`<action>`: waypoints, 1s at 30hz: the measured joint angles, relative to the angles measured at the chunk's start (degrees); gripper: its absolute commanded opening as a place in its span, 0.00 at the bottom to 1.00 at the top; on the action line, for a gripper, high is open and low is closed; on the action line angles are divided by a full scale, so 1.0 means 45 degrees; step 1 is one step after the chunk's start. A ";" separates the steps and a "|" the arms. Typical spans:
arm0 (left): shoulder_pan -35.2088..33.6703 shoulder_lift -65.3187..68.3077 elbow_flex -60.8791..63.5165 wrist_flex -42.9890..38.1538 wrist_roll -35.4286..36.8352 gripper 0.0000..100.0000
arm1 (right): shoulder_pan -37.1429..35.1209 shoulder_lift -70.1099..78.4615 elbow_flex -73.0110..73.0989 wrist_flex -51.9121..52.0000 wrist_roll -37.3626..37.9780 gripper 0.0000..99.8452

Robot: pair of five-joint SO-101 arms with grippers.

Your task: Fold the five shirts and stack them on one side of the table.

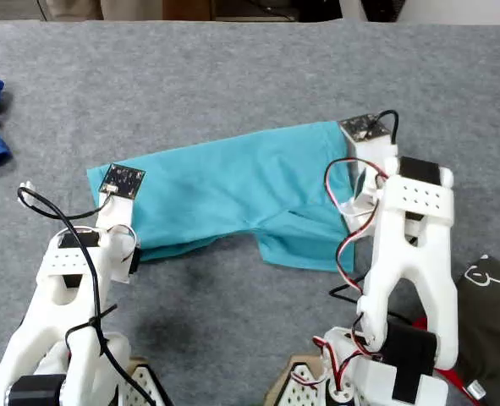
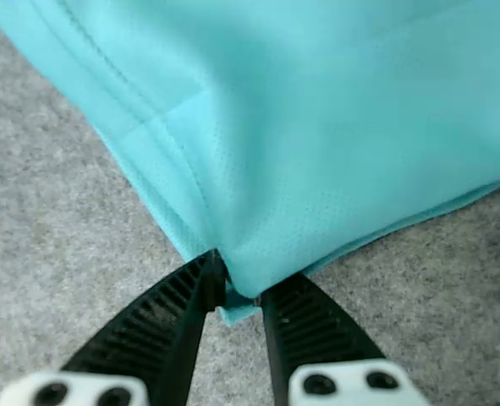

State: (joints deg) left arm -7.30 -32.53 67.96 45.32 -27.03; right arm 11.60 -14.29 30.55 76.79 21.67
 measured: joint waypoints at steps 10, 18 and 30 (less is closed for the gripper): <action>0.0000 -0.0078 -0.0020 0.0469 -0.0762 0.08 | 0.0098 -0.0059 -0.0137 0.0977 0.0508 0.28; -0.0254 -0.1524 -0.1231 0.3067 -0.1172 0.07 | -0.1348 -0.1778 -0.0234 0.1465 0.0527 0.12; -0.0996 -0.4044 -0.2930 0.3028 0.1954 0.02 | -0.3985 0.1094 -0.1348 -0.0352 -0.1875 0.00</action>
State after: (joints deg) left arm -11.78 -50.73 54.77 58.95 -18.24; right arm -6.33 -9.36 24.48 75.21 13.23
